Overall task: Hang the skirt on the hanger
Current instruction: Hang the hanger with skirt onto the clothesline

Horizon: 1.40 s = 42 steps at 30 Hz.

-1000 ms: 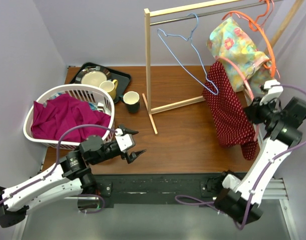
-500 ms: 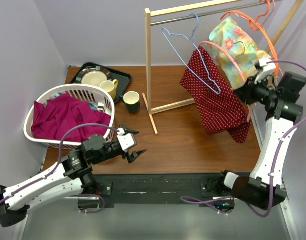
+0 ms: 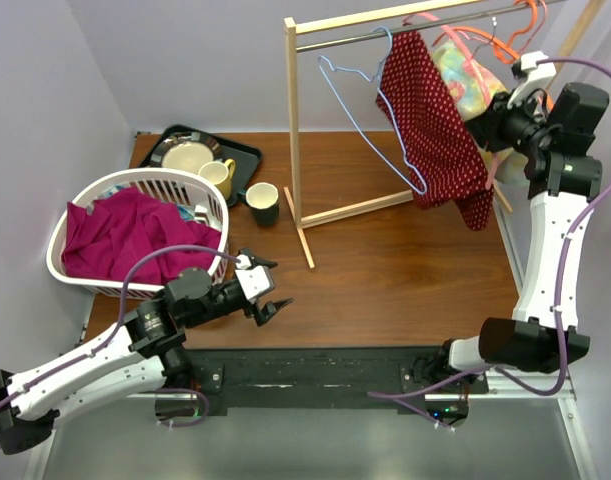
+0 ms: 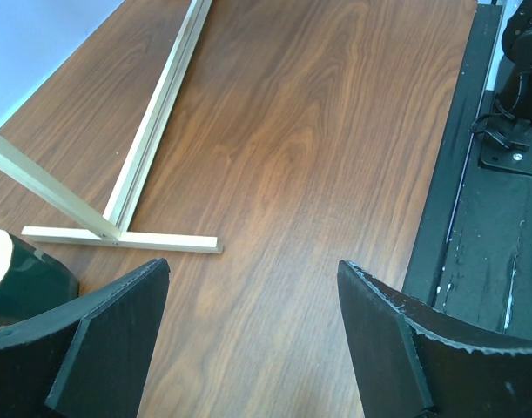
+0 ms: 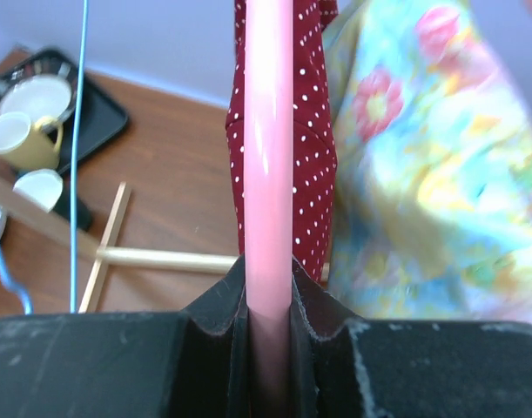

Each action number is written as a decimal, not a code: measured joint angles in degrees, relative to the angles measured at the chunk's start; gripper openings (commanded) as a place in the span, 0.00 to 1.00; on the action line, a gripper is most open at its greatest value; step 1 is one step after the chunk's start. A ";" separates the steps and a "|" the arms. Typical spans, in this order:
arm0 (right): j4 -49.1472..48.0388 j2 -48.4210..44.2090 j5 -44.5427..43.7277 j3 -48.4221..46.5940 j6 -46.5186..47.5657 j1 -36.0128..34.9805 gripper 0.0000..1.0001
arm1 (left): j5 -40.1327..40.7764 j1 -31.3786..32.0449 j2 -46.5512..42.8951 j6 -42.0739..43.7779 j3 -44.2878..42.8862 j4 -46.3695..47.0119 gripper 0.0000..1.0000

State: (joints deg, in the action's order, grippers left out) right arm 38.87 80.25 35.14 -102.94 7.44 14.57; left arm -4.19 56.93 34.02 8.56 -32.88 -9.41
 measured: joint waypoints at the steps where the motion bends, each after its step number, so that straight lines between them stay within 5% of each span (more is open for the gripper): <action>1: -0.72 0.74 -0.37 -1.20 -0.59 0.00 0.00 | 0.00 -0.09 0.11 0.02 0.00 0.00 0.83; 22: -3.85 10.56 -5.66 -7.19 -5.20 0.00 0.01 | -0.02 -1.16 1.01 0.02 0.00 0.02 0.83; 28: -4.24 11.15 -5.70 -7.17 -3.76 0.00 0.50 | -0.02 -1.42 1.01 0.02 0.00 0.02 0.83; 29: -4.48 10.93 -5.86 -7.08 -3.17 0.00 0.67 | -0.02 -1.42 1.01 0.00 0.00 0.04 0.83; 32: -4.55 8.92 -6.84 -5.90 -0.92 0.00 0.84 | 0.37 -1.44 1.07 -0.09 0.00 0.02 0.83; 42: -2.69 -14.64 -10.38 4.22 6.71 0.66 0.90 | 7.39 -2.19 2.78 -5.25 -0.02 0.09 0.83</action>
State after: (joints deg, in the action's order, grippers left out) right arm 36.18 65.60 24.75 -98.72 14.15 15.22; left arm 3.20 54.74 36.80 3.31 -32.91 -9.32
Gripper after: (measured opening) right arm 0.896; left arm 0.833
